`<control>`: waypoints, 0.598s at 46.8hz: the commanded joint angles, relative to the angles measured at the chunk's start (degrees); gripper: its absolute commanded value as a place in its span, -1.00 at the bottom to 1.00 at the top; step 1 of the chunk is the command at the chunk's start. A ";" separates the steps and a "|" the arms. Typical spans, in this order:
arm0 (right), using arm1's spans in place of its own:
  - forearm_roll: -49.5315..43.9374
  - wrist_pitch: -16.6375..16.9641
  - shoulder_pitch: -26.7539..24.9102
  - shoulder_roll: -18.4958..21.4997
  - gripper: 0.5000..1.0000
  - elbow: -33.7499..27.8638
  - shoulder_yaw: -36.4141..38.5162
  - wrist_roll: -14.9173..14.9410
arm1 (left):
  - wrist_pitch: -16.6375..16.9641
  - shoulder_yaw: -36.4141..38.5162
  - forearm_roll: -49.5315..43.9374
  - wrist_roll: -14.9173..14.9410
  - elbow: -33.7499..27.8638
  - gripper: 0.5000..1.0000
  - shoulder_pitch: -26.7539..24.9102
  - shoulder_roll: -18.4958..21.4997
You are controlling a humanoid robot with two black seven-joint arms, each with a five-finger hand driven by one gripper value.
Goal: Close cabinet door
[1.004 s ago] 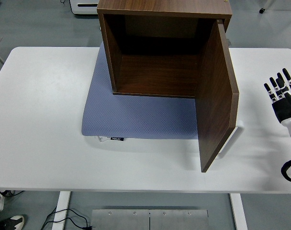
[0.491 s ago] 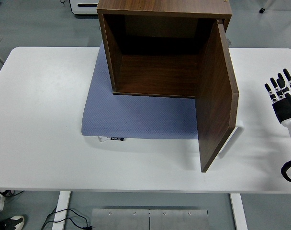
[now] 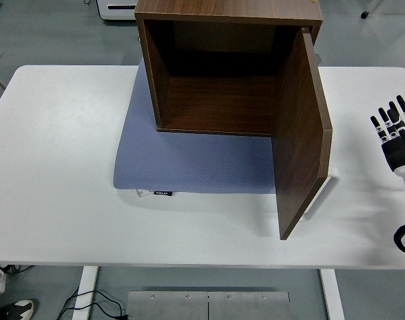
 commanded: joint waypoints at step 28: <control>0.09 0.27 -0.08 -2.81 1.00 0.35 -0.08 -0.13 | 0.00 0.00 0.06 0.00 0.00 1.00 0.00 0.00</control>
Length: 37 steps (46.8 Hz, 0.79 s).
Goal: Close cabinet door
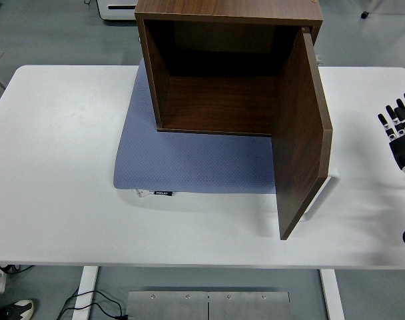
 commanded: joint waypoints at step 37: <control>-0.01 -0.45 -19.41 -7.14 1.00 22.92 -0.08 -0.08 | 0.00 0.00 0.03 0.00 0.02 1.00 0.00 0.00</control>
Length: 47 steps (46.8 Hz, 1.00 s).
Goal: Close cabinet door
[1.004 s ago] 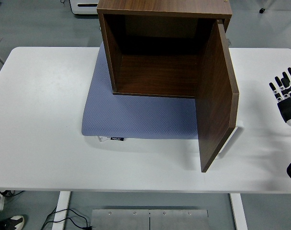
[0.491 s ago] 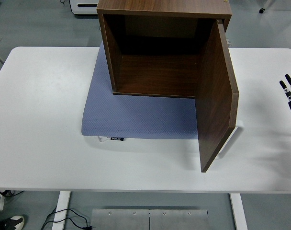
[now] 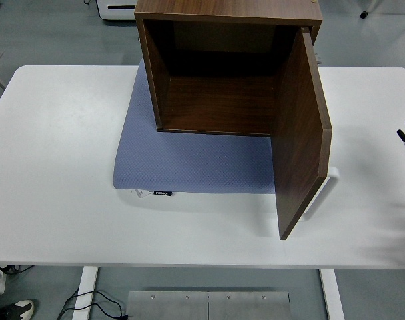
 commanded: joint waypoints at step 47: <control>-10.68 -0.27 -14.57 5.10 1.00 17.44 -7.30 0.18 | 0.00 0.00 0.04 -0.01 -0.01 1.00 0.00 0.00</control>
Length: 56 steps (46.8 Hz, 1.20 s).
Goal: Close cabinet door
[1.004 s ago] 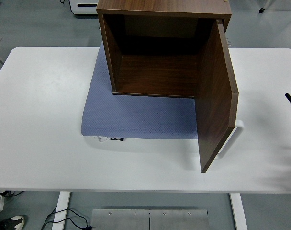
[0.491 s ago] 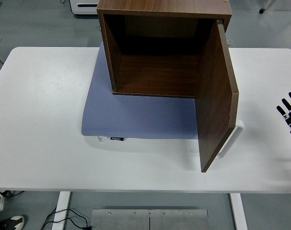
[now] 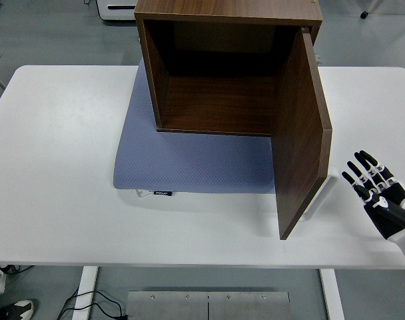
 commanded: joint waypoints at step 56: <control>-4.95 0.44 9.13 4.34 1.00 -0.46 -9.93 -0.70 | 0.00 0.00 0.04 -0.01 0.00 1.00 0.00 0.00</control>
